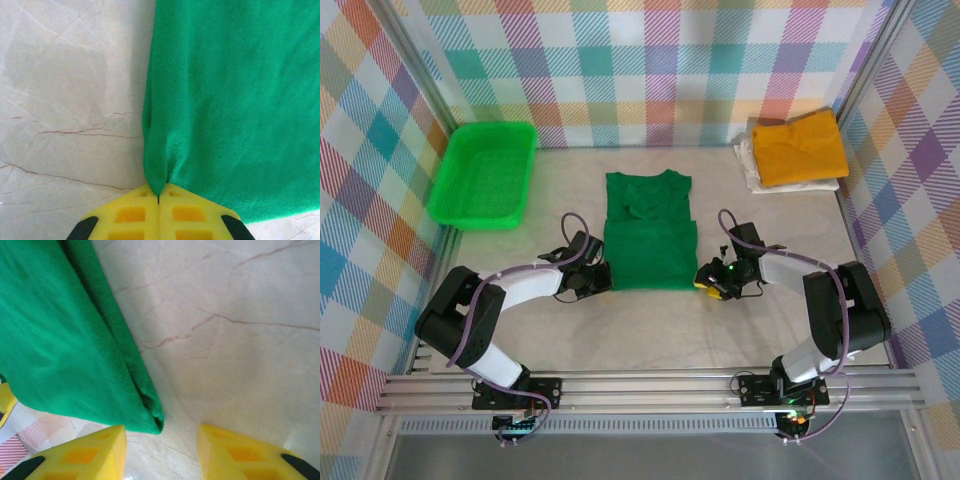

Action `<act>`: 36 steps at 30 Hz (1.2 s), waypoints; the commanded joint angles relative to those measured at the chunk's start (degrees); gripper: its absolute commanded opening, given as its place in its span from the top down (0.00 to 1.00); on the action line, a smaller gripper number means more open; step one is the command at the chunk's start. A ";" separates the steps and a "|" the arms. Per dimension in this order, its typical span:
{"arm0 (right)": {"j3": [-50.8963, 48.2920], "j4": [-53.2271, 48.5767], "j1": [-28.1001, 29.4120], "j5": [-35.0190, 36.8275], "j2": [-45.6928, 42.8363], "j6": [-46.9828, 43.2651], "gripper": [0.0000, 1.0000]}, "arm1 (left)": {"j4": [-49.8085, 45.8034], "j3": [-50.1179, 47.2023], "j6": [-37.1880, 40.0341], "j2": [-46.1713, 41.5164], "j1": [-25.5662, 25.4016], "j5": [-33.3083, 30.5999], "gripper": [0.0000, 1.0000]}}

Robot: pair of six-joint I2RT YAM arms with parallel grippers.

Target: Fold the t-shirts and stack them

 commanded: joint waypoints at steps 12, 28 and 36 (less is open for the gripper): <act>2.46 5.09 1.67 -3.41 5.17 1.97 0.58 | 0.42 -0.02 0.37 -0.57 -0.33 -0.19 1.00; 4.17 4.35 3.08 -1.41 3.46 1.85 0.93 | -0.63 0.86 0.64 -2.31 -0.33 -0.81 1.00; 1.11 3.32 3.09 -1.61 -0.07 0.36 1.00 | -2.40 -1.41 1.03 -7.33 -0.48 -1.41 1.00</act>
